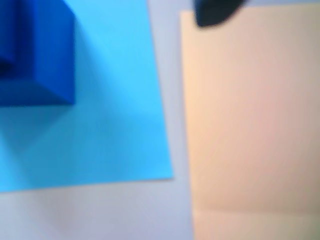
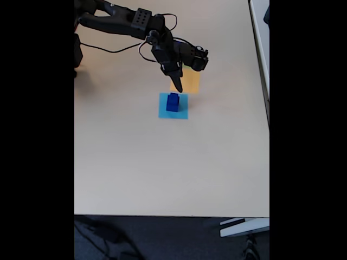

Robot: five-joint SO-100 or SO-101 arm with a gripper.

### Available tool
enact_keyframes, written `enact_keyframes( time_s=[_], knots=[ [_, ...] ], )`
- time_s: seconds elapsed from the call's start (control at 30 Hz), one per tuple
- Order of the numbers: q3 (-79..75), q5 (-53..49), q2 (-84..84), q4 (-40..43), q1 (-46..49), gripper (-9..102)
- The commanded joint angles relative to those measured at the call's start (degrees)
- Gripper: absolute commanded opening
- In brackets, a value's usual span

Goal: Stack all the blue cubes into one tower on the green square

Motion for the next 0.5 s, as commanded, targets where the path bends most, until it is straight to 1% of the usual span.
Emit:
enact_keyframes(
  time_s=[0.0,0.47],
  knots=[
    [-0.53,-1.58,6.15,-1.05,0.62,28],
    [0.44,-3.16,5.45,-1.05,4.22,27]
  ],
)
